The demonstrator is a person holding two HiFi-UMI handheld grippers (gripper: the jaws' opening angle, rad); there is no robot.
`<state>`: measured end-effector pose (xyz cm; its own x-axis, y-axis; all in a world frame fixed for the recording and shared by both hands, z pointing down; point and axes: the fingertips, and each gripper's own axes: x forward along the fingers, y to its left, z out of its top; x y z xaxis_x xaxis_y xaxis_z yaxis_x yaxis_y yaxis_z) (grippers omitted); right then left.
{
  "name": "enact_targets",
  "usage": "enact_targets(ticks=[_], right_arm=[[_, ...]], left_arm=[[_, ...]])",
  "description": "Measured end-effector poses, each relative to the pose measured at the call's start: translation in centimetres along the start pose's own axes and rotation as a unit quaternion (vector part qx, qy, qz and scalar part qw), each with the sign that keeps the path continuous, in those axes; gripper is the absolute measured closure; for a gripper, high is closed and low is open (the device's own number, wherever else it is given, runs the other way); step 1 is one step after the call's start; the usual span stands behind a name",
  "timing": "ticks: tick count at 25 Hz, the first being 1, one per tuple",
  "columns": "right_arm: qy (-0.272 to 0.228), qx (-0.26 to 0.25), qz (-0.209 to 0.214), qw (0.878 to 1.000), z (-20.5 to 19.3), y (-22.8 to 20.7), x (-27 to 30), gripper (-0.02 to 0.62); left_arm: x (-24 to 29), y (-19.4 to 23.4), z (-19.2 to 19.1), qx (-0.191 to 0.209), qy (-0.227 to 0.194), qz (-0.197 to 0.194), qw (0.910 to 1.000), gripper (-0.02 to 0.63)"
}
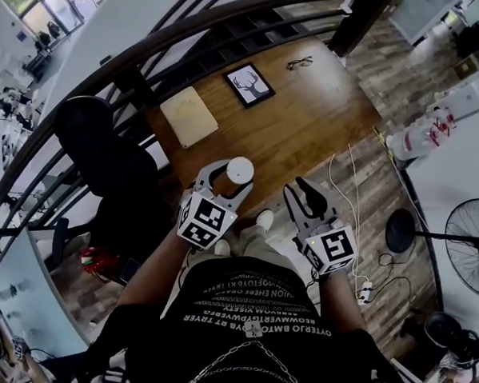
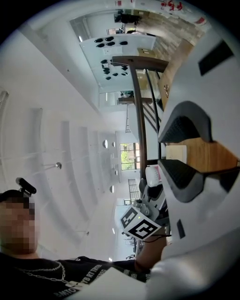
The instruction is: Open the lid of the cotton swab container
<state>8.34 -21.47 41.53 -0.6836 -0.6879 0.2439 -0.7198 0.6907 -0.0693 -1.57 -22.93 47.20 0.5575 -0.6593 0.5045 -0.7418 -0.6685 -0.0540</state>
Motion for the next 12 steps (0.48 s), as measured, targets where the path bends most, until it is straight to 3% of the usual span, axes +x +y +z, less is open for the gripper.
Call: enact_targets(ticks=[6, 12], right_arm=[[-0.003, -0.004, 0.013, 1.000, 1.0, 2.7, -0.1, 0.480], [-0.037, -0.003, 0.029, 0.999, 4.1, 5.3, -0.4, 0.480]], left_arm=[[-3.2, -0.9, 2.6, 0.006, -0.021, -0.014, 0.9997, 0.336], [-6.5, -1.8, 3.7, 0.017, -0.025, -0.039, 0.9988, 0.336]])
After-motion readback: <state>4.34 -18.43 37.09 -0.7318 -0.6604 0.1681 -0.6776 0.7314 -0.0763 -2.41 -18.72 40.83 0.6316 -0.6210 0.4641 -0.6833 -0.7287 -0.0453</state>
